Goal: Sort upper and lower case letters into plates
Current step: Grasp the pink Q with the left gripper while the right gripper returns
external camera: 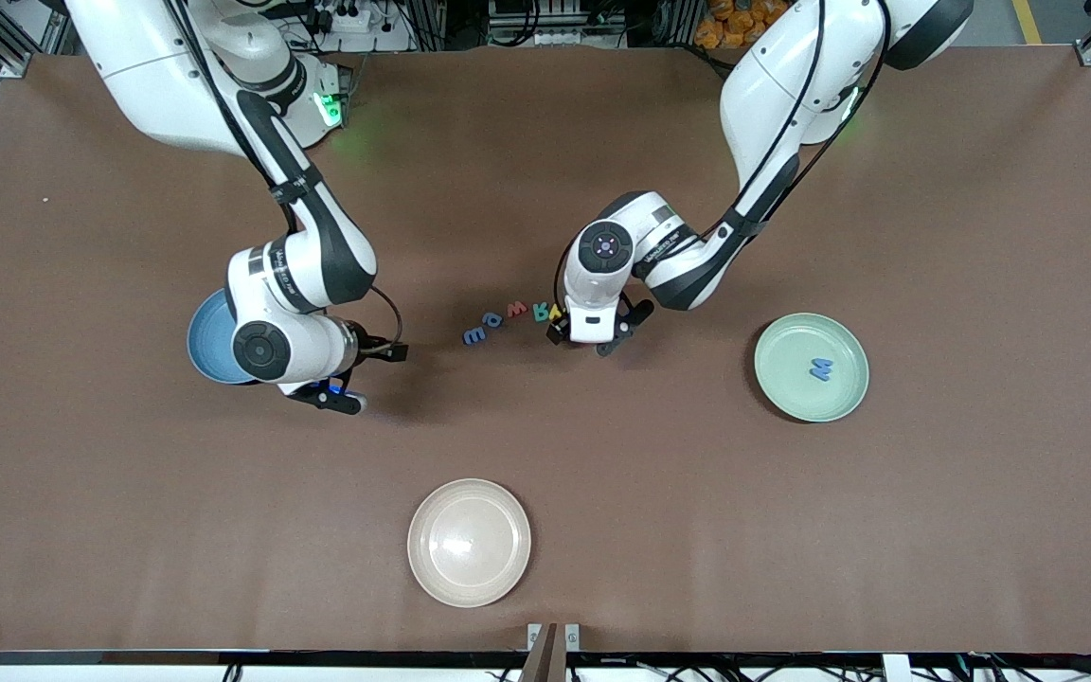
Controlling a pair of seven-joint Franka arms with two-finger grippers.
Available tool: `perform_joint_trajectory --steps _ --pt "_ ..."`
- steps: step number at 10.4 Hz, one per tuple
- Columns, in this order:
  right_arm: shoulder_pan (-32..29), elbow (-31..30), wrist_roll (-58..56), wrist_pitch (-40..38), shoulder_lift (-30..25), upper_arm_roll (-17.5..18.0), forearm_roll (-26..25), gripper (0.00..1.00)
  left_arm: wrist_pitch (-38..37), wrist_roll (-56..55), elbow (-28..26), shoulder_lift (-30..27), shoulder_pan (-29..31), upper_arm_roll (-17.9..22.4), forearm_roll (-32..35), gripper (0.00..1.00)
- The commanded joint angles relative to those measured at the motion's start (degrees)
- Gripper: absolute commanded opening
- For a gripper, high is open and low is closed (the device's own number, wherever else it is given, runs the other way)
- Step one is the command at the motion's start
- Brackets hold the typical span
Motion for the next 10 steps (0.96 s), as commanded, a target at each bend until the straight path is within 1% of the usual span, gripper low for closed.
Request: perform_joint_trajectory --steps 1,2,3,4,6,7,8,10 --pt "1.93 2.01 5.11 1.04 1.61 -0.34 2.16 0.94 1.03 -2.21 -0.21 -0.10 -0.74 0.58 1.92 0.70" --pt "2.81 3.06 7.14 0.96 2.22 -0.34 2.16 0.94 1.03 -2.21 -0.12 -0.10 -0.74 0.58 1.92 0.50" --pt "2.90 3.50 8.90 0.96 2.31 -0.25 2.25 0.94 1.03 -2.21 -0.12 -0.10 -0.74 0.58 1.92 0.39" --pt "3.78 4.12 10.66 0.96 2.40 -0.34 2.25 0.94 1.03 -2.12 -0.12 -0.19 -0.74 0.58 1.92 0.26" --pt "5.89 4.82 14.96 1.48 2.93 -0.34 2.08 0.94 1.03 -2.12 -0.12 -0.28 -0.74 0.58 1.92 0.08" --pt "6.15 4.91 16.03 2.27 3.02 -0.34 2.16 0.94 1.03 -1.95 -0.12 -0.37 -0.74 0.58 1.92 0.02" --pt "7.11 4.91 17.60 2.89 3.10 -0.34 2.16 0.94 0.94 -1.77 -0.12 -0.54 -0.66 0.49 1.92 0.00" --pt "8.70 4.91 20.86 4.91 3.72 -0.34 2.16 0.94 0.42 -1.33 0.05 -1.41 0.04 0.49 2.01 0.00"
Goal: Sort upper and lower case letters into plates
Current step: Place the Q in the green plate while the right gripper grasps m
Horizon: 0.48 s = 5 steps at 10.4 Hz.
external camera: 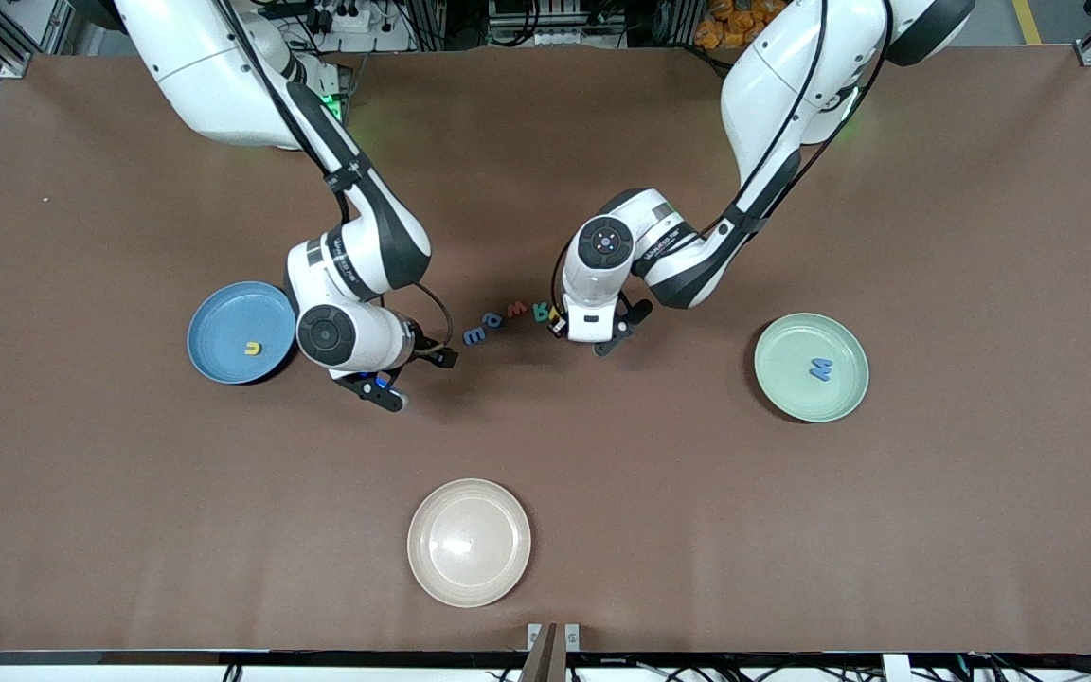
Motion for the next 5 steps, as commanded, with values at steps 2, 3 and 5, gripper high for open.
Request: perform_joint_trajectory --steps 2,3,5 --pt "1.74 1.38 3.20 2.91 2.71 -0.36 1.08 0.94 -3.49 1.03 -0.18 -3.22 1.36 0.38 1.99 0.00" --pt "2.79 1.46 6.07 3.62 3.24 -0.36 1.00 0.94 -6.04 4.09 -0.35 -5.15 2.23 0.30 1.90 0.00" --pt "3.59 1.47 7.60 4.77 3.77 -0.36 1.00 0.93 -12.81 10.59 -0.44 -9.89 6.87 -0.93 1.02 0.00"
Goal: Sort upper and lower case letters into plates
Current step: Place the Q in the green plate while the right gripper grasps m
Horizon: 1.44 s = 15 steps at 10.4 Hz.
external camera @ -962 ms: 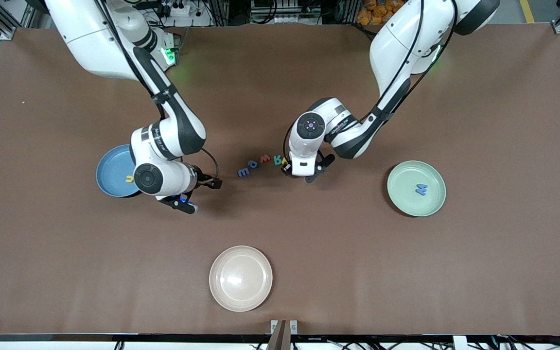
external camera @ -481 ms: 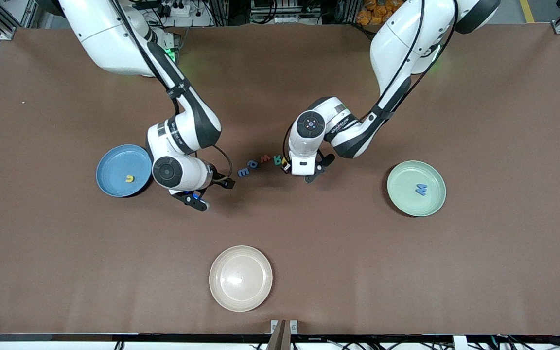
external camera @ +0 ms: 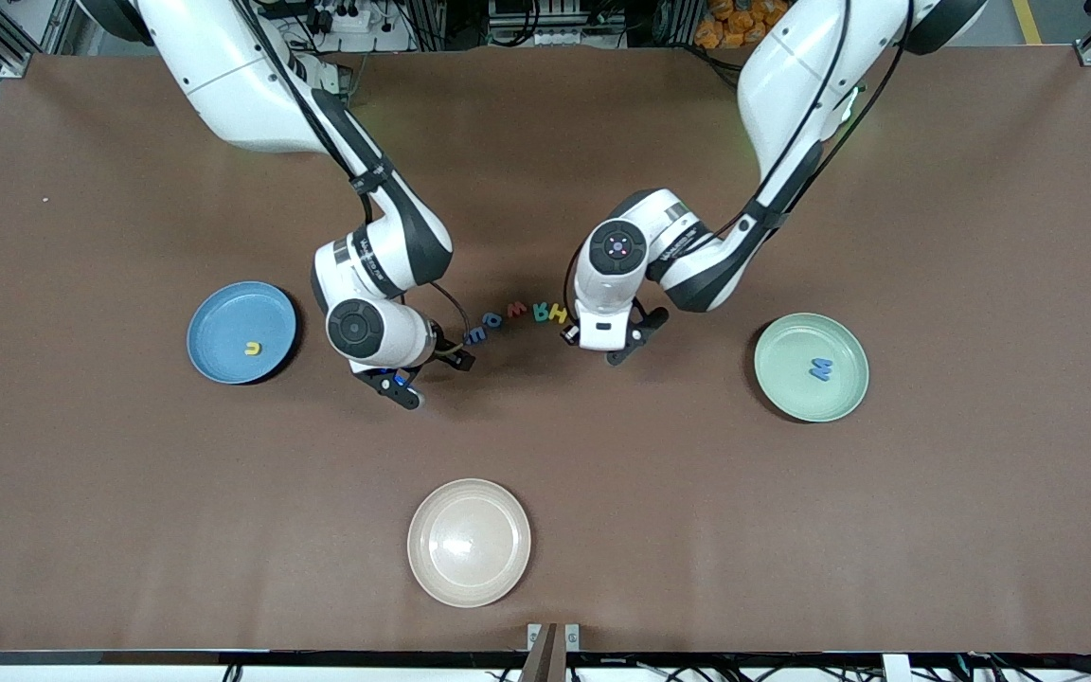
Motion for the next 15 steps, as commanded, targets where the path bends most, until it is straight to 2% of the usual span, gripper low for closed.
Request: perform_joint_trajectory --steps 1,3,4,6,8,11,12,13,14,15 --pt "2.64 1.25 2.48 0.42 1.22 -0.45 0.73 0.92 -7.53 7.50 -1.46 -6.24 6.99 -2.97 0.61 0.00" --pt "3.71 1.42 5.29 0.68 1.57 -0.63 -0.24 0.92 -12.55 15.92 -2.07 -8.00 18.03 -8.67 0.52 0.00" --pt "3.97 1.34 5.38 0.68 1.57 -0.63 -1.03 0.90 -15.53 21.80 -2.25 -8.27 26.10 -13.31 0.61 0.00" --pt "5.11 1.34 5.47 0.77 2.18 -0.71 -1.73 0.89 -16.26 30.34 -4.44 -8.27 38.08 -18.53 0.52 0.00" --pt "5.12 1.34 5.47 2.52 2.97 -0.71 -1.82 0.89 -16.09 37.82 -6.72 -8.18 44.96 -18.90 0.70 0.00" --pt "5.47 1.34 5.47 2.88 3.42 -0.80 -2.09 0.87 -12.49 42.07 -9.54 -6.87 50.96 -18.81 5.52 0.00" --pt "5.47 1.34 5.56 2.79 3.42 -0.80 -2.96 0.82 -12.49 41.98 -9.54 -6.78 50.79 -18.81 5.71 0.19" --pt "5.47 1.25 5.56 2.79 3.42 -0.80 -3.32 0.77 -12.40 42.24 -9.54 -5.30 50.70 -18.72 6.40 0.65" --pt "5.64 1.25 5.47 2.53 3.33 -0.80 -3.32 0.73 -12.40 43.12 -9.54 -4.76 51.22 -18.81 8.59 0.77" --pt "5.64 1.25 5.47 2.44 3.24 -0.80 -3.41 0.65 -12.40 43.39 -9.54 -4.84 51.23 -18.72 8.61 1.00"
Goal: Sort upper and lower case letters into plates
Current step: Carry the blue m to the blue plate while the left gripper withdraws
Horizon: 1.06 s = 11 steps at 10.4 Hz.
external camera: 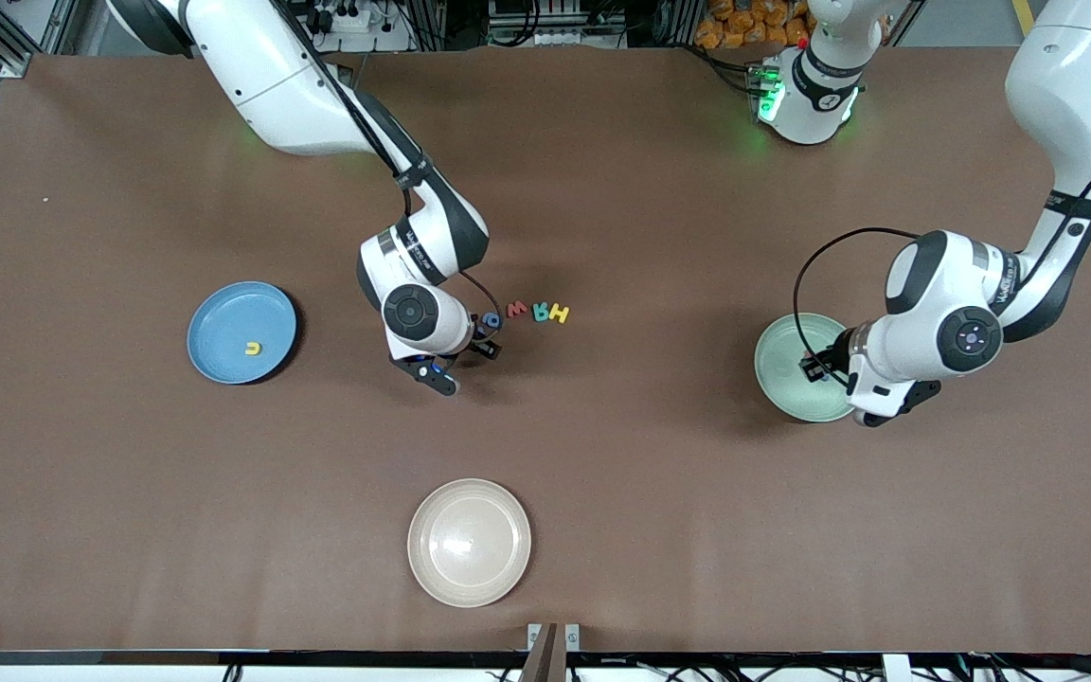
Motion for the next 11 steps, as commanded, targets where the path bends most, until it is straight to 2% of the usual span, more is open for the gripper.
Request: perform_joint_trajectory --steps 1,3,5,6,7,9,11 --pt "0.84 0.53 1.25 -0.54 0.40 -0.52 -1.27 0.60 0.58 1.19 -0.44 -0.04 0.97 -0.94 1.90 1.00" --pt "1.02 0.44 1.25 -0.54 0.40 -0.52 -1.62 0.40 0.05 1.19 0.00 -0.57 0.70 -1.03 1.90 1.00" --pt "1.02 0.52 1.16 -0.72 0.40 -0.43 -2.33 0.30 -0.22 1.19 0.17 -1.80 0.44 -1.64 1.90 1.00" --pt "1.02 0.52 0.99 -0.72 0.40 -0.43 -2.42 0.21 -0.91 1.19 0.26 -2.50 0.52 -2.34 1.90 1.00" --pt "1.02 0.52 0.98 -0.81 0.40 -0.43 -2.42 0.19 -1.53 0.67 0.35 -2.77 0.44 -3.13 1.90 1.00" --pt "0.85 0.61 0.55 -0.89 0.22 -0.43 -2.68 0.09 -1.62 -0.65 0.87 -3.21 0.44 -5.06 1.81 1.00" --pt "0.41 0.79 0.20 -0.98 0.22 -0.43 -2.94 0.07 -3.55 -3.97 1.58 -3.39 0.44 -9.09 1.63 1.00"
